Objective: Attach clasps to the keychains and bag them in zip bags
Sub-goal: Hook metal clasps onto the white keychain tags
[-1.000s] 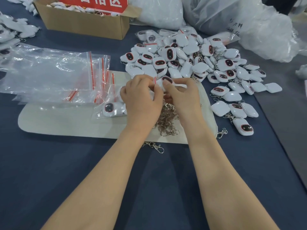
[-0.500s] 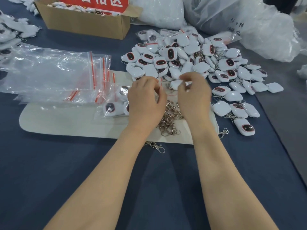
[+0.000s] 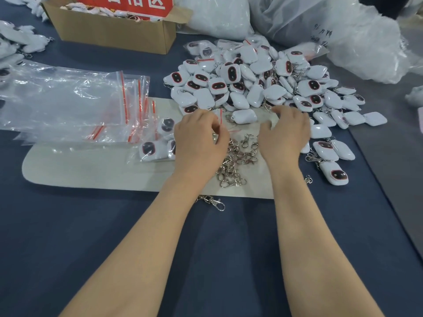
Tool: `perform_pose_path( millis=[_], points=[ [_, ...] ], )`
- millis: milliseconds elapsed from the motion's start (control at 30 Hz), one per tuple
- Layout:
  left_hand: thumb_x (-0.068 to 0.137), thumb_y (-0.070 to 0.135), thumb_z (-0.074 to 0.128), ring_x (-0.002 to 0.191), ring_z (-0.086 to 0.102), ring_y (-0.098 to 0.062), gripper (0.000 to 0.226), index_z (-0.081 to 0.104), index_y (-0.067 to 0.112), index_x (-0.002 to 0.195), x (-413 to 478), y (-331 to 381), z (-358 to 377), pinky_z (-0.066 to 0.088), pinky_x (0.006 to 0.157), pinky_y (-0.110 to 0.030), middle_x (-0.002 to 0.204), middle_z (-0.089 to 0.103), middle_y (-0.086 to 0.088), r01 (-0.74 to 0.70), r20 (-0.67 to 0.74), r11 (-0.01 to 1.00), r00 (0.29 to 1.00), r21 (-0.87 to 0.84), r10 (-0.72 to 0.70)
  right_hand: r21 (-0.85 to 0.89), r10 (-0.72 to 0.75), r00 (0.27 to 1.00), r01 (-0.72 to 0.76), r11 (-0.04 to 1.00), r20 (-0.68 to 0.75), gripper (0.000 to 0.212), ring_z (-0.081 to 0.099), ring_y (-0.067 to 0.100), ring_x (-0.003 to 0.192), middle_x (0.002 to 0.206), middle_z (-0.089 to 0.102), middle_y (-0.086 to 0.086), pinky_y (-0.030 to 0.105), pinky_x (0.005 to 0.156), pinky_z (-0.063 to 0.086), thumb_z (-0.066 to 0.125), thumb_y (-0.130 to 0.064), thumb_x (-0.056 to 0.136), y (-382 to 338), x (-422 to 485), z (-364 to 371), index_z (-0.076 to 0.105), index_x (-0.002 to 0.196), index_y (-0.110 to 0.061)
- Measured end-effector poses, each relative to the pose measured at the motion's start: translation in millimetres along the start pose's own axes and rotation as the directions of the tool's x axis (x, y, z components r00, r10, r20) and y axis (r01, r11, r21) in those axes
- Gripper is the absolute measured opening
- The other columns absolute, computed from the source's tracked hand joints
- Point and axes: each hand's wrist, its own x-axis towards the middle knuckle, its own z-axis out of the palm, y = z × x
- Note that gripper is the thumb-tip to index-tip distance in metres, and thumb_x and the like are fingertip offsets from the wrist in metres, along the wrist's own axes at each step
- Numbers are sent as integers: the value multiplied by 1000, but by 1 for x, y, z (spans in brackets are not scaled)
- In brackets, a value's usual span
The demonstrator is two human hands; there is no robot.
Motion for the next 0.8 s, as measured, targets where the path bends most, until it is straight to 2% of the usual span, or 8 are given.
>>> perform_pose_path(
  millis=[100, 167, 267, 400, 467, 600, 700, 800],
  points=[
    [90, 20, 54, 92, 51, -19, 15, 52, 16, 75, 0, 0, 0, 37, 89, -36, 94, 61, -1, 1, 0, 1000, 1000, -4, -1, -150, 142, 983, -123, 981, 119, 48, 9, 38, 146, 157, 18, 15, 50, 119, 6, 46, -17, 95, 8, 2, 2, 39, 143, -15],
    [90, 20, 54, 91, 50, -18, 15, 53, 16, 75, -1, 1, 0, 37, 89, -35, 93, 61, 0, 2, 1, 1000, 1000, -8, -2, -141, 69, 989, -50, 989, 134, 49, 23, 36, 142, 154, 26, 15, 47, 118, 14, 46, -11, 93, 10, 3, 3, 40, 142, -13],
    [89, 20, 55, 90, 50, -17, 15, 53, 16, 75, 0, 0, 0, 38, 88, -35, 92, 61, 0, 6, -2, 1000, 1000, -7, -6, 47, -5, 997, 1, 999, 80, 48, 41, 29, 131, 149, 33, 12, 40, 110, 32, 46, 0, 90, 8, 3, 2, 46, 136, -11],
    [90, 21, 55, 90, 50, -17, 15, 56, 13, 76, 0, 1, 0, 38, 88, -35, 92, 61, 0, 13, 5, 1000, 1000, 0, -13, -81, 92, 994, -86, 993, 67, 49, 13, 31, 146, 155, 28, 8, 47, 119, 9, 49, -8, 91, 7, 3, 4, 44, 139, -18],
    [90, 21, 55, 90, 50, -18, 15, 57, 13, 77, 0, 0, 0, 38, 89, -36, 92, 61, 0, 14, 7, 1000, 1000, 2, -14, -101, 135, 985, -124, 987, 110, 49, 15, 34, 145, 156, 23, 9, 50, 118, 10, 49, -10, 92, 7, 2, 4, 42, 140, -19],
    [90, 21, 54, 90, 51, -18, 15, 57, 12, 77, 1, 0, -1, 38, 89, -37, 92, 61, 0, 14, 16, 1000, 1000, 4, -14, -10, 97, 993, -97, 995, 65, 51, 36, 34, 132, 150, 29, 10, 41, 109, 31, 48, 0, 88, 13, 5, 3, 46, 137, -16],
    [90, 21, 54, 90, 50, -19, 15, 57, 13, 77, 0, 0, 0, 38, 88, -36, 92, 61, 0, 14, 13, 1000, 1000, 1, -14, 60, 113, 993, -114, 992, 16, 53, 36, 32, 129, 145, 38, 10, 34, 102, 33, 42, 4, 88, 14, 6, 1, 46, 137, -15],
    [90, 21, 54, 90, 50, -18, 16, 57, 12, 77, 0, 0, 0, 38, 88, -36, 92, 61, 0, 16, 10, 1000, 1000, 3, -16, 303, 100, 991, -69, 951, -88, 44, 51, 20, 118, 130, 54, 5, 30, 99, 42, 41, -3, 97, 8, 6, -2, 41, 140, -14]
  ],
)
